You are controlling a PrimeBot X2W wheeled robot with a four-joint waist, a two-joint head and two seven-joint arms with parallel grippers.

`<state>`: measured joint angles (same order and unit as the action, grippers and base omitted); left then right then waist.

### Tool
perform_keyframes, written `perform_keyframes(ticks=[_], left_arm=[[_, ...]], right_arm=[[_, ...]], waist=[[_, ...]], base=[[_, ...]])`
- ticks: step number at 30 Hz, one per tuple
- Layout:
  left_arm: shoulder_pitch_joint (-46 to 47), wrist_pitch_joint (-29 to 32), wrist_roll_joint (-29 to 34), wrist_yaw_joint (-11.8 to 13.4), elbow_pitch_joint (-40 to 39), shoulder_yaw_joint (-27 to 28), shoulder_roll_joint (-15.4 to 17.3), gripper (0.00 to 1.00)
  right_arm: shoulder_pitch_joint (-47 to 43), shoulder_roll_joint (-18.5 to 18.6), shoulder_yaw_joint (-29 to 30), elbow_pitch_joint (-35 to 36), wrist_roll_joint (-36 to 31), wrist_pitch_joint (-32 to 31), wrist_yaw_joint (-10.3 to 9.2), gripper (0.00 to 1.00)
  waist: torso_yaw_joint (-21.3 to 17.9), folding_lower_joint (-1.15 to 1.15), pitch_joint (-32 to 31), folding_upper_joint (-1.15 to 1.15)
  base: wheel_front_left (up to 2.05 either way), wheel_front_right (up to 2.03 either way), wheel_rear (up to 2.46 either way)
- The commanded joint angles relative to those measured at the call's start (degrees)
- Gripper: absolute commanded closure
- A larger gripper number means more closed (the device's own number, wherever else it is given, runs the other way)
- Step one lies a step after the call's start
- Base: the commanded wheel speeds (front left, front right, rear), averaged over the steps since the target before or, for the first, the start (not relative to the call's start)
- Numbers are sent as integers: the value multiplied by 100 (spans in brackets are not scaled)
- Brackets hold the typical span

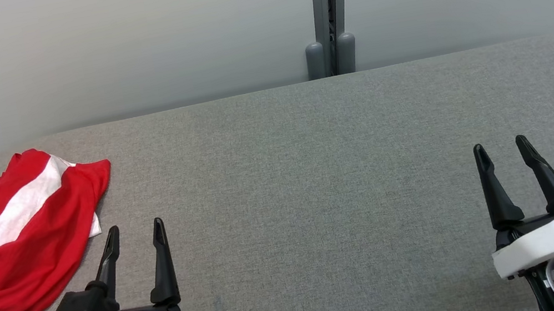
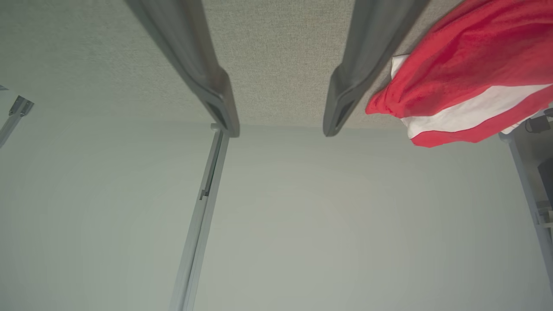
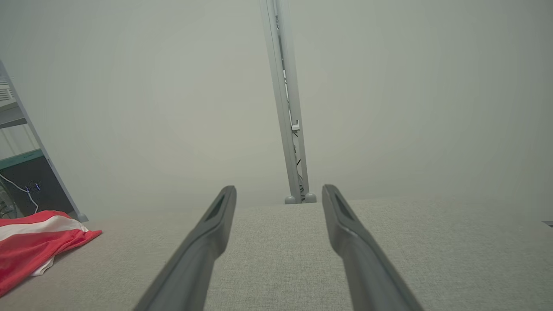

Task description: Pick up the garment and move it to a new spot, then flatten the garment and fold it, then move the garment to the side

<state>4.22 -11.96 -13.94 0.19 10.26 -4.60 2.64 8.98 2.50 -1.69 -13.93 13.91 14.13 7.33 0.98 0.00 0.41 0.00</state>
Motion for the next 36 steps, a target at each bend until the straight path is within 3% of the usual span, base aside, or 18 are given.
perform_keyframes(ticks=[1,18,36], left_arm=[[100,-70,133,35,-17,-20,31,0],[77,-344,755,98,-39,-168,37,0],[91,-336,667,95,31,-159,36,0]], right_arm=[[90,56,22,-18,-129,36,24,0],[219,63,17,-134,-746,117,22,0],[193,63,-18,-142,-668,117,22,0]], waist=[[1,0,0,0],[14,0,17,0],[9,0,17,0]], base=[[0,0,0],[0,0,0],[0,0,0]])
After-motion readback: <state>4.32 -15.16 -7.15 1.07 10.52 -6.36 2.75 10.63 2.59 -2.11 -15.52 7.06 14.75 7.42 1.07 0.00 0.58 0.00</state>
